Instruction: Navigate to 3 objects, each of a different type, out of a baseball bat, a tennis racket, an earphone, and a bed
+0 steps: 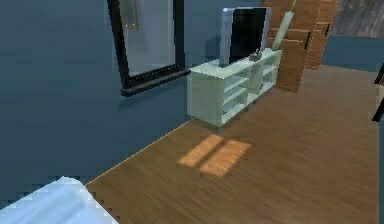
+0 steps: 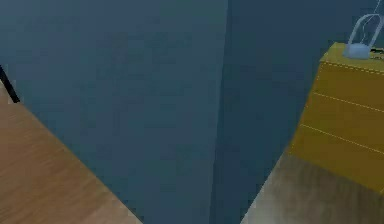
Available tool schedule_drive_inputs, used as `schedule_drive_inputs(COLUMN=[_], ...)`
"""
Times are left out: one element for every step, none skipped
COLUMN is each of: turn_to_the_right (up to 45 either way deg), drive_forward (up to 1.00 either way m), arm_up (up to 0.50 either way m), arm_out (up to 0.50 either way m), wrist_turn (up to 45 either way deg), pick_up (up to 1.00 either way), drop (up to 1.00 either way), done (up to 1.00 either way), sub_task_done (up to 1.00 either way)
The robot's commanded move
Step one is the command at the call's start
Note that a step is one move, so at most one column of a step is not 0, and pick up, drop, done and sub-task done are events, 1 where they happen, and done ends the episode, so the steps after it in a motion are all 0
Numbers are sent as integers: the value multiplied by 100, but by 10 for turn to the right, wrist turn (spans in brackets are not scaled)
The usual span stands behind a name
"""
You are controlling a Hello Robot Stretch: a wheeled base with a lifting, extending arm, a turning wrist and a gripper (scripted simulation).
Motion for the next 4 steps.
schedule_drive_inputs(turn_to_the_right=[330,0,0,30], drive_forward=[0,100,100,0], arm_up=[0,0,0,0], arm_out=[0,0,0,0], wrist_turn=[0,0,0,0], pick_up=[0,0,0,0], drop=[0,0,0,0], done=[0,0,0,0], sub_task_done=[0,0,0,0])
